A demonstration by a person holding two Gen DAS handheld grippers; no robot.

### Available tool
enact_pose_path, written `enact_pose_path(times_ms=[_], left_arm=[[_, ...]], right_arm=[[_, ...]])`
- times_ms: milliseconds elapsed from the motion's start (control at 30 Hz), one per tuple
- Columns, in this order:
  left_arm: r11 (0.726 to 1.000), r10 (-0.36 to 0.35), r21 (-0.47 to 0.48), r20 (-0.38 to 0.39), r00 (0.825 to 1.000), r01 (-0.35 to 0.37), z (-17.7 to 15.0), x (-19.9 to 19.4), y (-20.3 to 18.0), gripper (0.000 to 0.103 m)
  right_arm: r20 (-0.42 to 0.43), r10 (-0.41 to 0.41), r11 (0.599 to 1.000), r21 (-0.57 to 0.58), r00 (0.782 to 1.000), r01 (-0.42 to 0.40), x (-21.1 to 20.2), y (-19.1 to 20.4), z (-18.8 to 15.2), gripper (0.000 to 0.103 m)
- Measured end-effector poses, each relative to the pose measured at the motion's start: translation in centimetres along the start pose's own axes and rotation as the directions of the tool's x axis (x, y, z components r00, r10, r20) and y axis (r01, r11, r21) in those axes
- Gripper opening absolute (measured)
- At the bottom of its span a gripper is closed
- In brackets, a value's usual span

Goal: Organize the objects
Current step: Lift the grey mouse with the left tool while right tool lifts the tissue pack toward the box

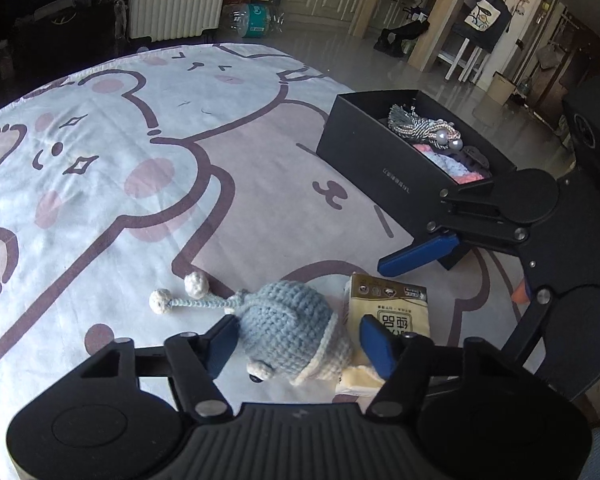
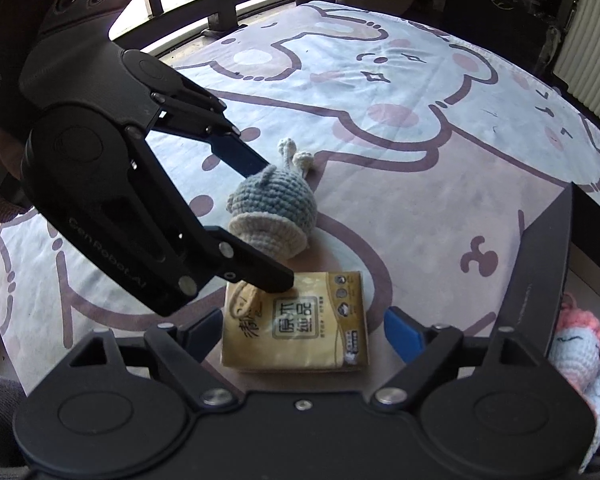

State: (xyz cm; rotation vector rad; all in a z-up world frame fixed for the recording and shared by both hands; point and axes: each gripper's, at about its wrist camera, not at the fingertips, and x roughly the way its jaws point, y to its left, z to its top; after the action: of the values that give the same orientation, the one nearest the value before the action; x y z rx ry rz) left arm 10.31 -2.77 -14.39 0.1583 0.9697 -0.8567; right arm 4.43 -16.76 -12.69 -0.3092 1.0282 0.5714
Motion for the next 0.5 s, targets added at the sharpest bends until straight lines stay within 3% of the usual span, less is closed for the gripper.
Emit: enact_pose_path(times_ms=[200, 267, 367, 500], left_arm=[[0.999, 0.003, -0.033, 0.002, 1.000, -0.003, -0.4, -0.6, 0.4, 0.061], [1.000, 0.018, -0.023, -0.007, 1.000, -0.018, -0.6, -0.7, 0.3, 0.084], [1.000, 0.012, 0.001, -0.008, 1.000, -0.012, -0.7, -0.8, 0.2, 0.085], [0.999, -0.003, -0.051, -0.015, 1.000, 0.002, -0.6, -0.4, 0.5, 0.078]], right_arm=[[-0.023, 0.024, 0.999, 0.031, 0.999, -0.024, 1.1, -0.3, 0.1, 0.081], [-0.017, 0.017, 1.000, 0.025, 1.000, -0.016, 1.2, -0.2, -0.1, 0.081], [-0.008, 0.020, 0.999, 0.038, 1.000, -0.019, 1.1, -0.2, -0.2, 0.075], [-0.012, 0.010, 0.999, 0.041, 1.000, -0.010, 0.6, -0.2, -0.3, 0.074]])
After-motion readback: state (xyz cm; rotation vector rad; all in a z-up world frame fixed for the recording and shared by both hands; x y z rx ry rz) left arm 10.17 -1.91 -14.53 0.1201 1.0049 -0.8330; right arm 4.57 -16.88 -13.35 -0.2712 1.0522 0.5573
